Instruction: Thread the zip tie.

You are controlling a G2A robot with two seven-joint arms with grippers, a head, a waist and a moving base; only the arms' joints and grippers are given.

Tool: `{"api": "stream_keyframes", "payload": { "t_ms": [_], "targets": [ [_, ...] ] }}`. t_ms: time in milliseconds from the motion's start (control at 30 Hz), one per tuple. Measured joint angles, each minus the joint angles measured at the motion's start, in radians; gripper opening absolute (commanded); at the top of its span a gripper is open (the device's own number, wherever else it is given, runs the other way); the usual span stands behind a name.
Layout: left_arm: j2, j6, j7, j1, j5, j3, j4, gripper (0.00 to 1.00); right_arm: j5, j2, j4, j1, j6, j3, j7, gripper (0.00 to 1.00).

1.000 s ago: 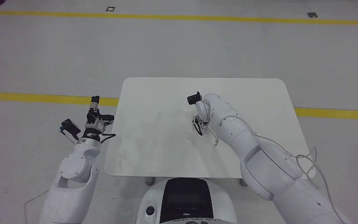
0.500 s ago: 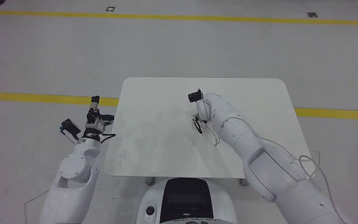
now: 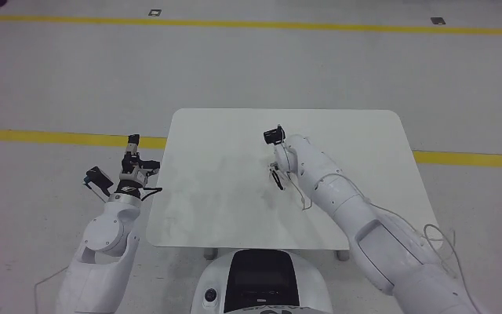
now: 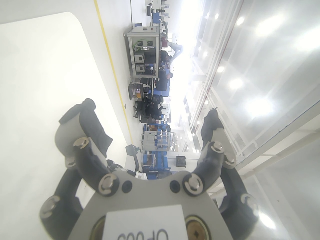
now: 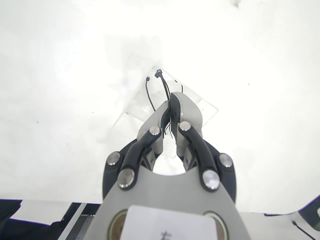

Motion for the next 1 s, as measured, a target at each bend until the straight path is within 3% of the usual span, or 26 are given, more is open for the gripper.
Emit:
{"api": "stream_keyframes", "payload": {
  "t_ms": [367,567,700,1000],
  "targets": [
    [0.0,0.0,0.0,0.0,0.0,0.0,0.0,1.0,-0.147,0.066,-0.267,-0.13,0.007,0.077,0.086,0.0],
    [0.0,0.0,0.0,0.0,0.0,0.0,0.0,1.0,-0.221,0.087,-0.381,-0.194,-0.022,0.097,0.122,0.0],
    [0.0,0.0,0.0,0.0,0.0,0.0,0.0,1.0,-0.25,0.085,-0.388,-0.203,-0.024,0.089,0.144,0.0],
    [0.0,0.0,0.0,0.0,0.0,0.0,0.0,1.0,-0.222,0.054,-0.329,-0.162,-0.01,0.065,0.123,0.0]
  ]
}}
